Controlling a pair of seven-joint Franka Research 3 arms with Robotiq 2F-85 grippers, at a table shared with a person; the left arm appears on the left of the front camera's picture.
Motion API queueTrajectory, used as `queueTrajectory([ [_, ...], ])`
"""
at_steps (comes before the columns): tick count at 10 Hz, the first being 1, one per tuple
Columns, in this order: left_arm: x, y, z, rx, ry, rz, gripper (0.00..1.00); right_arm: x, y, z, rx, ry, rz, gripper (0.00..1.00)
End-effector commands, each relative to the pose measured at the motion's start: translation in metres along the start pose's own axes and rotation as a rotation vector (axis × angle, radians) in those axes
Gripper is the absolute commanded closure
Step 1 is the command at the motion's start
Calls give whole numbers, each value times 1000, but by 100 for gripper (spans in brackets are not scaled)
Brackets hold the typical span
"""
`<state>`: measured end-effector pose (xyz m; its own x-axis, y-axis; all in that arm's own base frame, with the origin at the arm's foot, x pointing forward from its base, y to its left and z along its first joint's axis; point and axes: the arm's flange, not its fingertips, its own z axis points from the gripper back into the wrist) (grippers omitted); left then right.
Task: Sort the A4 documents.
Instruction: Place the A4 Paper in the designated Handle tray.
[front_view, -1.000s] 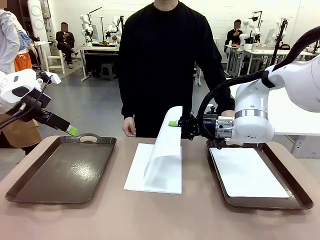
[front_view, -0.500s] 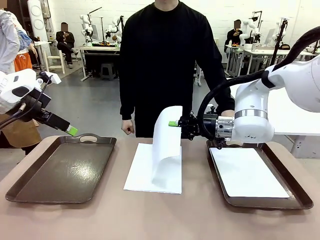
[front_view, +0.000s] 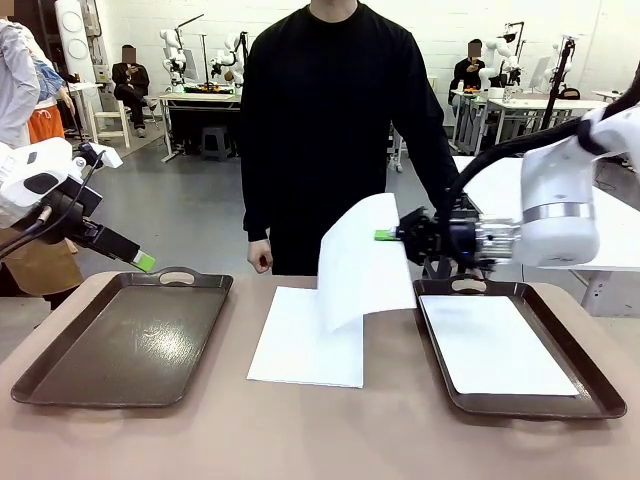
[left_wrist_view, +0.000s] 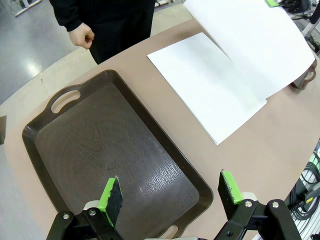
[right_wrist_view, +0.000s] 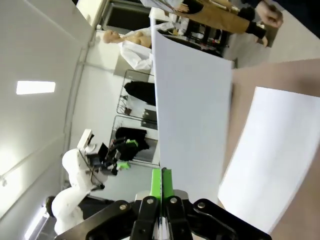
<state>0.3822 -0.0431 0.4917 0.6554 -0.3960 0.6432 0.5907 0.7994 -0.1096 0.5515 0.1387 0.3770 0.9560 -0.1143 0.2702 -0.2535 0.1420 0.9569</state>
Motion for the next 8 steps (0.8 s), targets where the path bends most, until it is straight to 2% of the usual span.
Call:
queueTrajectory([
  [1, -1, 2, -1, -8, -4, 2, 0, 5, -1, 50, -68, 57, -13, 99],
  [3, -1, 2, -1, -8, -4, 2, 0, 17, -2, 92, -111, 83, -51, 99],
  [5, -1, 2, -1, -8, -4, 2, 0, 24, -11, 123, -136, 66, -82, 99],
  [8, -1, 2, -1, -8, -4, 2, 0, 27, -51, 148, -199, 16, -179, 99],
])
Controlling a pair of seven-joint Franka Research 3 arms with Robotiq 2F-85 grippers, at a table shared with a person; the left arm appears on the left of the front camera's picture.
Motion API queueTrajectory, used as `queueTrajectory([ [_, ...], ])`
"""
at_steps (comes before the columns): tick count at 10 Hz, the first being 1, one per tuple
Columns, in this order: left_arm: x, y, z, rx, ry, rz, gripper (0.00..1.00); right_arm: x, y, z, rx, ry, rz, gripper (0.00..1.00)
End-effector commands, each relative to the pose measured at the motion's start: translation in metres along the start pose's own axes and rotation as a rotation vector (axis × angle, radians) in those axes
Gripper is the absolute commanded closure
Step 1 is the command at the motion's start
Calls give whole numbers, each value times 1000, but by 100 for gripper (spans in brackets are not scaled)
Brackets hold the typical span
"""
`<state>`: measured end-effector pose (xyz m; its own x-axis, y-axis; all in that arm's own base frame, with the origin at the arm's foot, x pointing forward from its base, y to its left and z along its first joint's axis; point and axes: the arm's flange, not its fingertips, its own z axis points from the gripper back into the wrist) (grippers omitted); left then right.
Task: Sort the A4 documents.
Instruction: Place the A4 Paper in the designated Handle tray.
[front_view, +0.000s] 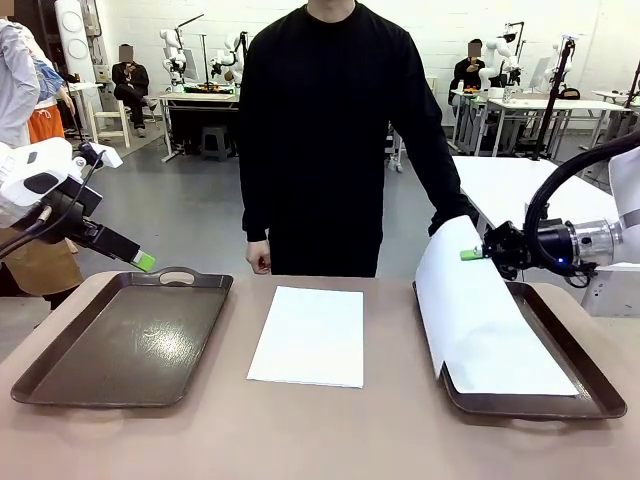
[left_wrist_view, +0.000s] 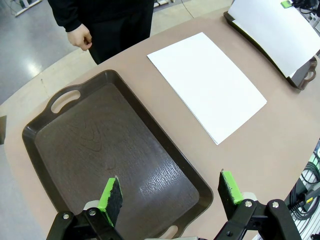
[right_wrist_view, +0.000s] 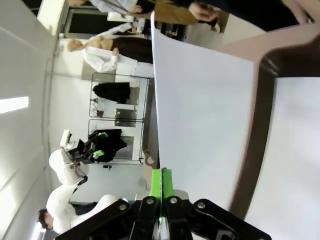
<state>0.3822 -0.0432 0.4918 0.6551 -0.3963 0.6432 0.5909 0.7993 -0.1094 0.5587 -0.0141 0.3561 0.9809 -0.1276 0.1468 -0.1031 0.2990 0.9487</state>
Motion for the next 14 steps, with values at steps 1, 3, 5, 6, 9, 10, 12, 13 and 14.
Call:
queueTrajectory([
  [1, -1, 2, -1, -8, -4, 2, 0, 10, -13, 5, -4, -7, -63, 99],
  [3, -1, 2, -1, -8, -4, 2, 0, 12, -31, 20, -60, 24, -57, 99],
  [5, -1, 2, -1, -8, -4, 2, 0, 12, -44, 39, -135, 97, -28, 99],
  [6, -1, 2, -1, -8, -4, 2, 0, 9, -51, 44, -170, 141, -5, 99],
  [9, -1, 2, -1, -8, -4, 2, 0, 1, -64, 58, -267, 167, 50, 99],
  [10, -1, 2, -1, -8, -4, 2, 0, -3, -69, 62, -288, 146, 66, 99],
  [12, -1, 2, -1, -8, -4, 2, 0, -11, -77, 67, -316, 99, 99, 99],
  [13, -1, 2, -1, -8, -4, 2, 0, -14, -82, 68, -315, 55, 111, 99],
  [14, -1, 2, -1, -8, -4, 2, 0, -15, -84, 69, -314, 31, 120, 99],
])
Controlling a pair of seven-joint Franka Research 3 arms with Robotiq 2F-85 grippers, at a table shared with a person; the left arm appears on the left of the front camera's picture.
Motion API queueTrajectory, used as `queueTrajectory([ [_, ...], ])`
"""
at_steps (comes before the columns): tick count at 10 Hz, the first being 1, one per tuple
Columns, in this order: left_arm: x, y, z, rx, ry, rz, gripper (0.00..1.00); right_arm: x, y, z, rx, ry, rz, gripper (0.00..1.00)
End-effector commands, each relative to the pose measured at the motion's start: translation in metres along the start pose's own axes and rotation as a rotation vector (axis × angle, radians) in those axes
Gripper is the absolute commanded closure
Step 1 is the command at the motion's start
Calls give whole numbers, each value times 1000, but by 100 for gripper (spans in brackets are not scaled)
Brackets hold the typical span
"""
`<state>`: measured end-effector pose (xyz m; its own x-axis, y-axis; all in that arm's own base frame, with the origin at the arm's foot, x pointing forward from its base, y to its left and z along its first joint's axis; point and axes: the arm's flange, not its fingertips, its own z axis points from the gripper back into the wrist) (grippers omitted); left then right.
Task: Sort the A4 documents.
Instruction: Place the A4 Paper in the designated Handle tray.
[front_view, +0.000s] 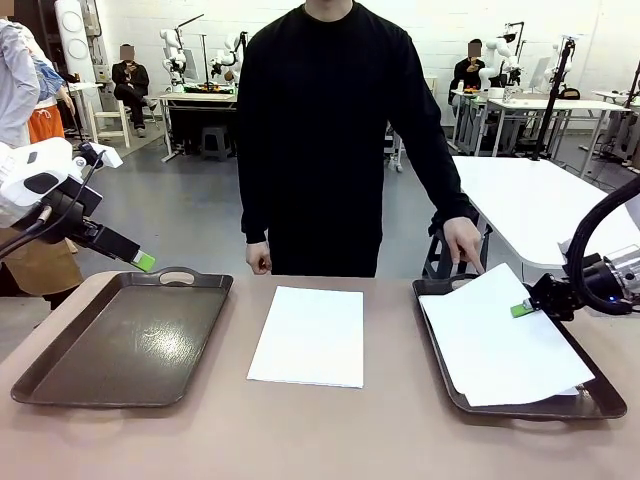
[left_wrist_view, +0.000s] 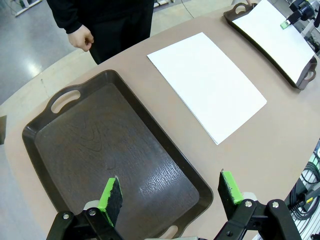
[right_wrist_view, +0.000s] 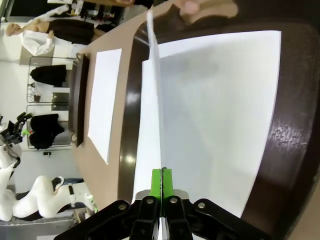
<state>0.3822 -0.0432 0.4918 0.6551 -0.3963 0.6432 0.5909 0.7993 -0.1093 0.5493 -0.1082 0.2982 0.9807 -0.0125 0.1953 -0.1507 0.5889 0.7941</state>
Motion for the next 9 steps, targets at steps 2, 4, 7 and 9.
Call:
queueTrajectory([
  [2, -1, 2, -1, -8, -4, 2, 0, -11, -2, -6, -26, -84, 4, 99],
  [4, -1, 2, -1, -8, -4, 2, 0, -9, -1, -10, -28, -97, 3, 99],
  [7, -1, 2, -1, -8, -4, 2, 0, -3, 7, -9, -67, -96, 36, 99],
  [9, -1, 2, -1, -8, -4, 2, 0, -3, 15, -6, -117, -83, 58, 80],
])
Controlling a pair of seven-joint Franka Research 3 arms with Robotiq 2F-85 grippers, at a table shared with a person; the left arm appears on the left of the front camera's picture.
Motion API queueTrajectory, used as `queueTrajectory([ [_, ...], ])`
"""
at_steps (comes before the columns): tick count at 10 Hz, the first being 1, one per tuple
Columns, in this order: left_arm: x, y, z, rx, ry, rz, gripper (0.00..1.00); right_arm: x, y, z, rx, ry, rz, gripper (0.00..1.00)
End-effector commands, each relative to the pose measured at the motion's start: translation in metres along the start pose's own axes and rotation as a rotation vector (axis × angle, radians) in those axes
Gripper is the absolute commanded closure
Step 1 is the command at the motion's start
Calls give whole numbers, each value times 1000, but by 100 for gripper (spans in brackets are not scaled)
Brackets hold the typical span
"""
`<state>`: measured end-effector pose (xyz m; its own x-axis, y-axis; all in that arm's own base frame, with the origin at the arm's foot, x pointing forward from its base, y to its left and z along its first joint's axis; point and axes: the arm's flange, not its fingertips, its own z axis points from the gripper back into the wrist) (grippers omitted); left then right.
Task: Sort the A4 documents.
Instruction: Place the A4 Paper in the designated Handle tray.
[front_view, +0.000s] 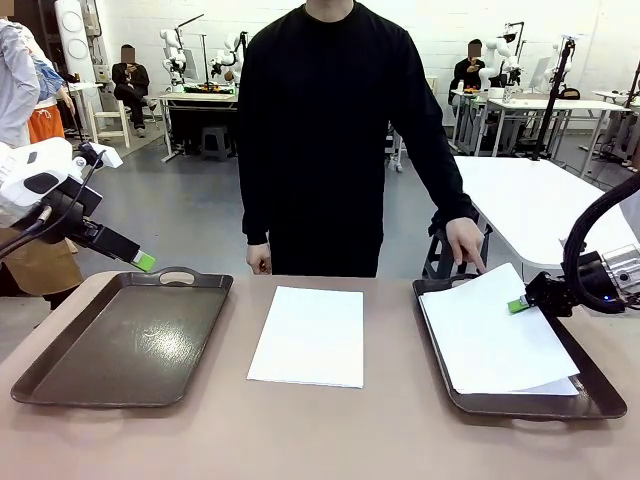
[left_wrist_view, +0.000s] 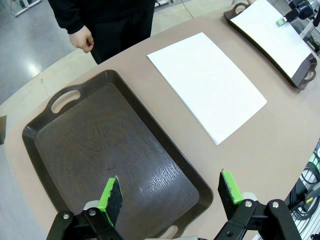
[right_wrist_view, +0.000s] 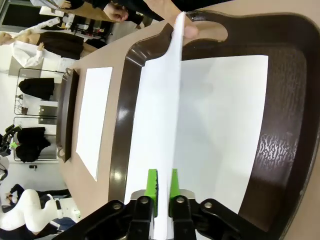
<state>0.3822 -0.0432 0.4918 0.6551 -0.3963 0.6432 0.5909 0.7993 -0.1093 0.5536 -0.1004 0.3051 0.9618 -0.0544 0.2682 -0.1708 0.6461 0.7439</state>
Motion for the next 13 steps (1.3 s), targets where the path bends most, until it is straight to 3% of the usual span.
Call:
queueTrajectory([
  [1, -1, 2, -1, -8, -4, 2, 0, -9, 12, 1, -105, 2, 42, 62],
  [2, -1, 2, -1, -8, -4, 2, 0, -10, 16, 2, -191, 20, 62, 61],
  [3, -1, 2, -1, -8, -4, 2, 0, -11, 18, 3, -250, 32, 72, 43],
  [4, -1, 2, -1, -8, -4, 2, 0, -11, 19, 4, -291, 31, 71, 41],
  [5, -1, 2, -1, -8, -4, 2, 0, -10, 20, 5, -363, 41, 86, 23],
  [6, -1, 2, -1, -8, -4, 2, 0, -10, 24, 7, -441, 46, 110, 21],
  [7, -1, 2, -1, -8, -4, 2, 0, -8, 27, 11, -502, 39, 135, 4],
  [10, -1, 2, -1, -8, -4, 2, 0, -3, 41, 17, -512, 24, 176, 0],
  [13, -1, 2, -1, -8, -4, 2, 0, 0, 54, 14, -463, 86, 190, 0],
])
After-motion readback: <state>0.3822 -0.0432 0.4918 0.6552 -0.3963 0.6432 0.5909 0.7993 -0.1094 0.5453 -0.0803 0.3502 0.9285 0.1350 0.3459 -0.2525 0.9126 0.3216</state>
